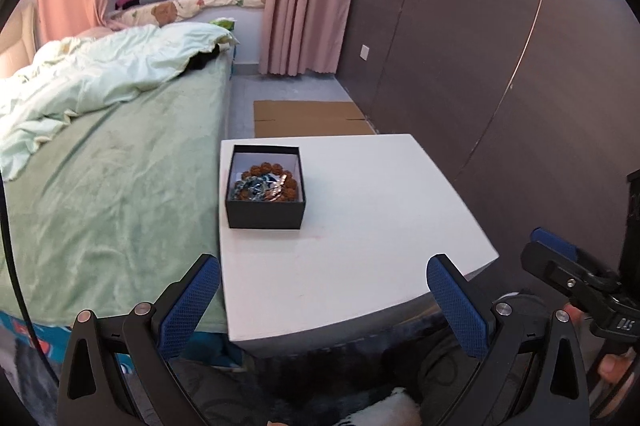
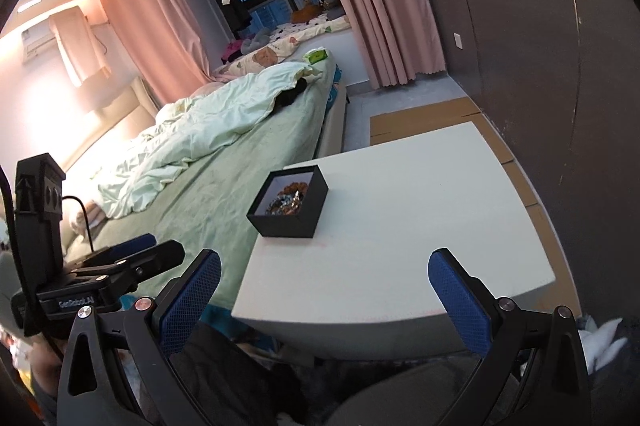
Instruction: Organize jewelry
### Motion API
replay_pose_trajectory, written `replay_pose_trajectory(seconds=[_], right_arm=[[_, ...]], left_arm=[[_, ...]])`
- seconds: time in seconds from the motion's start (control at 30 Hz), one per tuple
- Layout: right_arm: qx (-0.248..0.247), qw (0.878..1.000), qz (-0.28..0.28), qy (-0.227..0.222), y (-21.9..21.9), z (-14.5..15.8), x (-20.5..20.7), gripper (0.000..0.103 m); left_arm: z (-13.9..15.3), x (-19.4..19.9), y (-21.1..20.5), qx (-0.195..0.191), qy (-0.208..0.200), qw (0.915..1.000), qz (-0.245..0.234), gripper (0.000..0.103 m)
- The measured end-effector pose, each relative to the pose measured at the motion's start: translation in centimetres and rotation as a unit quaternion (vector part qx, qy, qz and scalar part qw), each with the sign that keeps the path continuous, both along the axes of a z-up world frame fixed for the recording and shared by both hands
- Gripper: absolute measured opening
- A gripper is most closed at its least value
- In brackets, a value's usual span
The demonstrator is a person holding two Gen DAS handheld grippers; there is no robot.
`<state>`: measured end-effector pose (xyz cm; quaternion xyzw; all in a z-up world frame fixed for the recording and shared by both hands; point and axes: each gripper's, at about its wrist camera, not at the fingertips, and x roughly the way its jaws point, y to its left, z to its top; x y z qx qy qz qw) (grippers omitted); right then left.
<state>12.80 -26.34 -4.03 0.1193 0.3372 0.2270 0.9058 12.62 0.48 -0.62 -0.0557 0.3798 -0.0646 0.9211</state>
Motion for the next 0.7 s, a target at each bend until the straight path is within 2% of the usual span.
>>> replay_pose_trajectory(seconds=[0.43, 0.7], right_arm=[[-0.046, 0.998, -0.009, -0.030, 1.0, 0.1, -1.0, 0.103], [-0.052, 0.998, -0.014, -0.038, 1.2, 0.3, -1.2, 0.103]], left_arm=[[0.6, -0.9, -0.3, 0.012, -0.032, 0.9994, 0.005, 0.103], [0.6, -1.2, 0.2, 0.009, -0.041, 0.9991, 0.010, 0.103]])
